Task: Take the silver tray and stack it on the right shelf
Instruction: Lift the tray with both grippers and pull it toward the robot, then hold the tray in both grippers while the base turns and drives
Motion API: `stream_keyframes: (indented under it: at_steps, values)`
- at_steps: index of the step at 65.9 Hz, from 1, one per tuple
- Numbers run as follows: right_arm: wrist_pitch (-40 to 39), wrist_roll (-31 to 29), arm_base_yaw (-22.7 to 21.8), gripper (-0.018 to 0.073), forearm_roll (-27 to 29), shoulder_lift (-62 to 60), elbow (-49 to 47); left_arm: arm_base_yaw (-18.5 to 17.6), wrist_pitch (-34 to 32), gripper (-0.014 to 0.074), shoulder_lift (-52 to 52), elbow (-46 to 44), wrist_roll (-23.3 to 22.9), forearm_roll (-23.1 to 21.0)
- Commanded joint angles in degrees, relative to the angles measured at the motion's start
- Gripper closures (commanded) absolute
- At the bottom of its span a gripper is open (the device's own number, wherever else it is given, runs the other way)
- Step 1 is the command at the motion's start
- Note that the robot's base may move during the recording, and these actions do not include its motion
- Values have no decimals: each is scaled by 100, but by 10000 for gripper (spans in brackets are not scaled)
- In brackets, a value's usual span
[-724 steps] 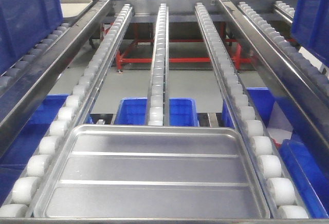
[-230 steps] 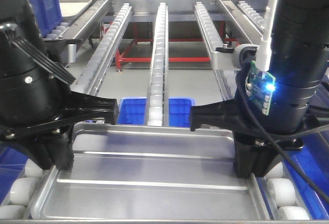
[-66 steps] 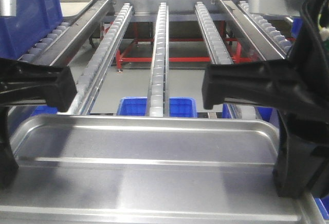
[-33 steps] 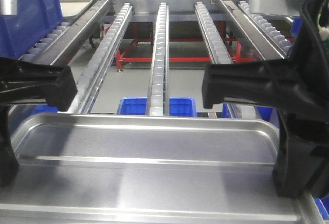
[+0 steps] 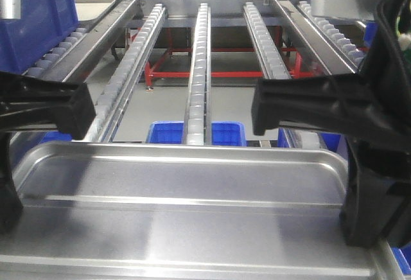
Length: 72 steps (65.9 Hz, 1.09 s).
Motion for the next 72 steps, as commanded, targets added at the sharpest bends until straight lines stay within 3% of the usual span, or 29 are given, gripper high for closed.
stream_keyframes:
  at_steps: [1, 72]
  values:
    - [-48, 24, -8, 508, -188, -178, -120, -44, 96, 697, -158, -123, 18, 135]
    - [-48, 24, -8, 508, -188, -178, -120, -44, 96, 697, -158, -123, 18, 135]
